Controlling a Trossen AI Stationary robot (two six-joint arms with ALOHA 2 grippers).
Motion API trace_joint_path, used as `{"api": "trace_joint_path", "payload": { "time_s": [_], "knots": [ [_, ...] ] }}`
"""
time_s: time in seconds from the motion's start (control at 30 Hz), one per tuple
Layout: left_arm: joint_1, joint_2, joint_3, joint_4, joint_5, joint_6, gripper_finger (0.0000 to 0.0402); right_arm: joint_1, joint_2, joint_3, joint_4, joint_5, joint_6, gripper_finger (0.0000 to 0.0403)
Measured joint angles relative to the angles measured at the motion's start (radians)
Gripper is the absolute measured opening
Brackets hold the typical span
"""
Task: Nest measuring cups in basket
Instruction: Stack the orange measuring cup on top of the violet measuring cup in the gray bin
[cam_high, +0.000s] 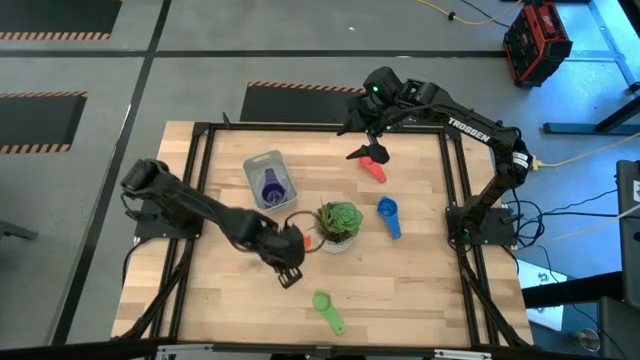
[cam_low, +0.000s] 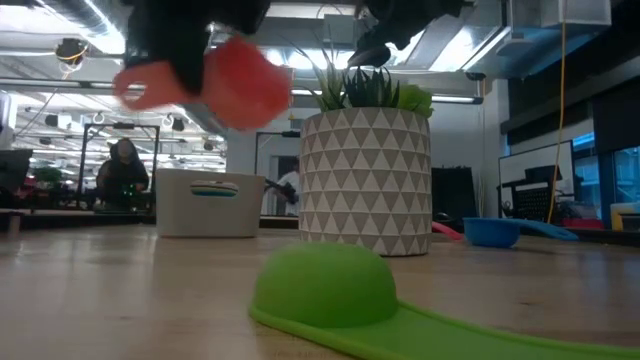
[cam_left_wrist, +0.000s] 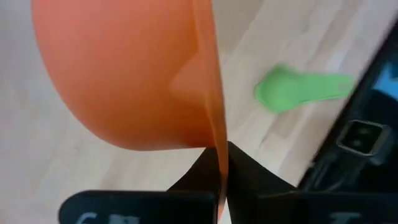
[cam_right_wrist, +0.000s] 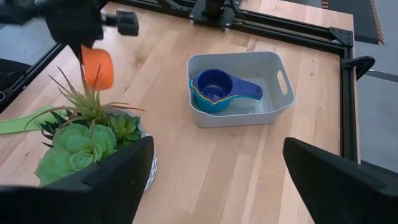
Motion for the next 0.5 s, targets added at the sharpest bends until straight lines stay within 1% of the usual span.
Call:
{"api": "trace_joint_path", "payload": {
  "time_s": [0.17, 0.33, 0.5],
  "knots": [
    [0.062, -0.113, 0.0, -0.053, 0.0, 0.117, 0.0002, 0.0, 0.0, 0.0, -0.001, 0.0, 0.0, 0.0361],
    [0.136, -0.217, 0.0, -0.091, 0.03, 0.252, 0.0002, 0.008, 0.0, 0.0, 0.003, 0.0, 0.0, 0.0361],
    [0.234, -0.296, 0.0, -0.121, 0.038, 0.41, 0.0002, 0.028, 0.0, 0.0, 0.023, 0.001, 0.0, 0.0361]
  ]
}}
